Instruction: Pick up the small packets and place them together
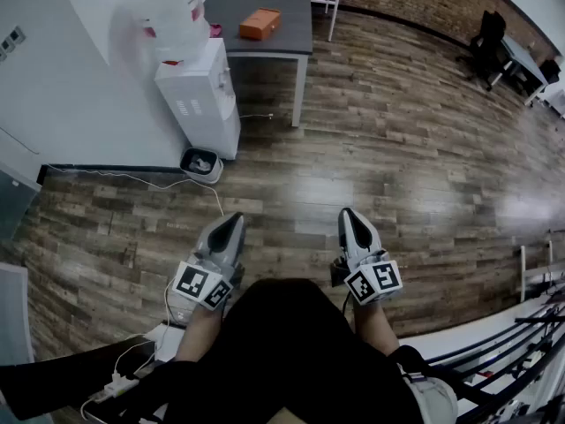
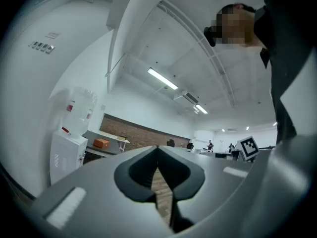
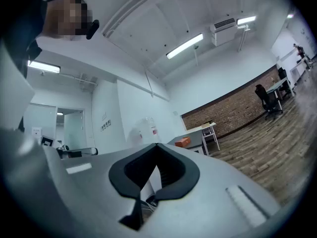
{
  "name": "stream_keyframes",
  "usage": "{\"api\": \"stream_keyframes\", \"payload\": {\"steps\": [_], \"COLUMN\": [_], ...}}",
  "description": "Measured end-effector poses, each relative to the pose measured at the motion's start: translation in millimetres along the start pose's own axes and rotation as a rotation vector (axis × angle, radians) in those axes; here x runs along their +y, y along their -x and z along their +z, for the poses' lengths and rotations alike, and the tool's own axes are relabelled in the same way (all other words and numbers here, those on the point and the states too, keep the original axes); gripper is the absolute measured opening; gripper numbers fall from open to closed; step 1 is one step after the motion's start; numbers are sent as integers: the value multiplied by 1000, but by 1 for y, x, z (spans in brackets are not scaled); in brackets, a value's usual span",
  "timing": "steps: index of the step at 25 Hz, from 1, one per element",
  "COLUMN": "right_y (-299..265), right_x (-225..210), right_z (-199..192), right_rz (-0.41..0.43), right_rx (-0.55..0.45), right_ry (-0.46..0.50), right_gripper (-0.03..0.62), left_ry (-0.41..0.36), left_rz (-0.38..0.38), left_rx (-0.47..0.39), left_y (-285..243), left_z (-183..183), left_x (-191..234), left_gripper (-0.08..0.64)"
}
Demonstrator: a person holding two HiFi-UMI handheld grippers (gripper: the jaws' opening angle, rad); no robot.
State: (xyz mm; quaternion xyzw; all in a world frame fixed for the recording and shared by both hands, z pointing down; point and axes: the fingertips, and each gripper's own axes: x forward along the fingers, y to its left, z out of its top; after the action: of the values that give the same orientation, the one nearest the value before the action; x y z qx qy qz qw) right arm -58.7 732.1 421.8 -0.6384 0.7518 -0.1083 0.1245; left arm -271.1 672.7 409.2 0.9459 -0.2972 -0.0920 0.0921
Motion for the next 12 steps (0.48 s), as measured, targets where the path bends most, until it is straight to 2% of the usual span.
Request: {"api": "stream_keyframes", "payload": {"steps": [8, 12], "right_y": [9, 15], "right_x": [-12, -20], "right_z": [4, 9], "right_rz": [-6, 26], "right_rx": [-6, -6], "right_ry": [-2, -19], "right_gripper": [0, 2], "left_ry": [3, 3], "left_rz": [4, -7], "left_rx": [-1, 1], "left_y": [-11, -25], "left_z": [-3, -6], "left_x": [-6, -14], "left_gripper": [0, 0]}}
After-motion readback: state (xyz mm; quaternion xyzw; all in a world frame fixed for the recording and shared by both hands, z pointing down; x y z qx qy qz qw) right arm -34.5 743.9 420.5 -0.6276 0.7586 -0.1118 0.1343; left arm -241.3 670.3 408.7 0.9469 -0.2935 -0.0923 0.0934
